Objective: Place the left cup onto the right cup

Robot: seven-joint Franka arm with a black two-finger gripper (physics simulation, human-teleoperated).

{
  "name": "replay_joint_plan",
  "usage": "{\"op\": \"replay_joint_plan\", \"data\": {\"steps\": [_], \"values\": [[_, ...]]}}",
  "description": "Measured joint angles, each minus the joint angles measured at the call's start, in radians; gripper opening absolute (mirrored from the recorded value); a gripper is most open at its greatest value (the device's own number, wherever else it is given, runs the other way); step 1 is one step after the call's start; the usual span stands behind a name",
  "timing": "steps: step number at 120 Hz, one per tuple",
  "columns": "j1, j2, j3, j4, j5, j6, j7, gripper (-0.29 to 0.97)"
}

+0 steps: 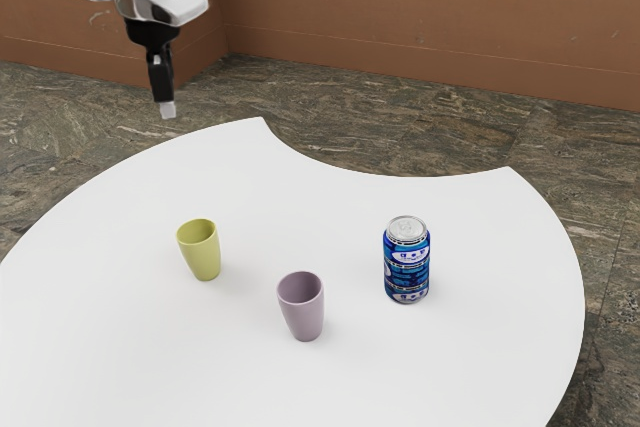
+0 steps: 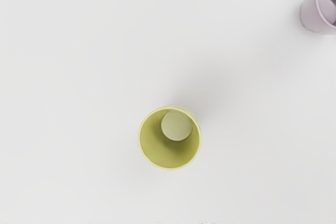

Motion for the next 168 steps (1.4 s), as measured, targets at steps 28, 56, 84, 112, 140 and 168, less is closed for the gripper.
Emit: {"op": "replay_joint_plan", "data": {"steps": [28, 56, 84, 112, 140, 168], "values": [[0.014, -0.008, 0.016, -0.188, -0.013, 0.070, 0.009, 0.68], [0.071, 0.041, 0.022, -0.334, -0.018, 0.246, 0.027, 0.68], [0.063, 0.169, 0.022, -0.300, -0.015, 0.362, 0.076, 0.68], [0.075, 0.228, 0.021, -0.297, -0.019, 0.440, 0.119, 0.68], [0.095, 0.272, 0.022, -0.309, -0.071, 0.506, 0.153, 0.68], [0.106, 0.307, 0.021, -0.312, -0.099, 0.535, 0.173, 0.47]]}}
